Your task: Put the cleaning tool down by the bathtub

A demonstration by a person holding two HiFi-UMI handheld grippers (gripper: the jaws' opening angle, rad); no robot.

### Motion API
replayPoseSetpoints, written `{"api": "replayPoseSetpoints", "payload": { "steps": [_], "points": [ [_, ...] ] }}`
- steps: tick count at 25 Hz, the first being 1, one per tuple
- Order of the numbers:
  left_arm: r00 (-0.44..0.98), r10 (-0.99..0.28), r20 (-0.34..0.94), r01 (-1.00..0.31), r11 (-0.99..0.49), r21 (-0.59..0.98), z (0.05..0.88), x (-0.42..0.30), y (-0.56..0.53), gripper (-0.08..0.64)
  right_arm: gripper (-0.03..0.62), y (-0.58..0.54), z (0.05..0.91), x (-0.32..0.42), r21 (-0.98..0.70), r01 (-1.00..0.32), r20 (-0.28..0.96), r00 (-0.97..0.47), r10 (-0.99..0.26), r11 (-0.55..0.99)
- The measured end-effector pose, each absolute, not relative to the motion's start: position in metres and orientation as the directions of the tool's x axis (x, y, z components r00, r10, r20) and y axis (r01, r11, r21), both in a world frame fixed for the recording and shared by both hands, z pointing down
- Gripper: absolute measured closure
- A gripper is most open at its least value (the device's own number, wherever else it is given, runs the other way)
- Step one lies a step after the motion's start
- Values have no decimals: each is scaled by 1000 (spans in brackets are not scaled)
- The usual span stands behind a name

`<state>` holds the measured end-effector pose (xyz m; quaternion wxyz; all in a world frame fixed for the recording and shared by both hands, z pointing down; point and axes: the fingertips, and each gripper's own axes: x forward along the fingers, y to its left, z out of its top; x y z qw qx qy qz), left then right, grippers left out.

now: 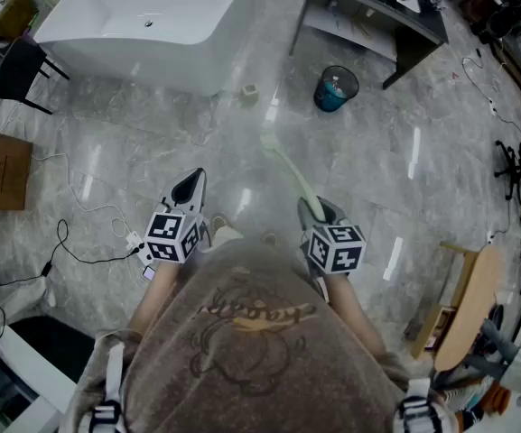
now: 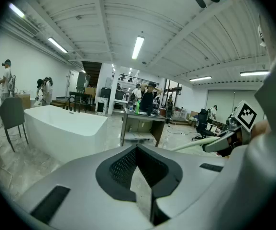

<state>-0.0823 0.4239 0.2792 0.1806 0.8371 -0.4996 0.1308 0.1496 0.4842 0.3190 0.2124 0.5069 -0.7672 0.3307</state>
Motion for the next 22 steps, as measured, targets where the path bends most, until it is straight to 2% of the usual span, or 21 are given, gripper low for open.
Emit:
{"api": "replayPoseSetpoints", "payload": {
  "steps": [15, 22],
  "points": [
    [484, -776, 404, -874, -454, 174, 282, -91, 421, 554, 508, 481, 318, 136, -334, -911, 645, -408, -646, 241],
    [522, -750, 407, -850, -496, 176, 287, -104, 407, 554, 509, 470, 318, 126, -318, -926, 645, -368, -670, 203]
  ]
}}
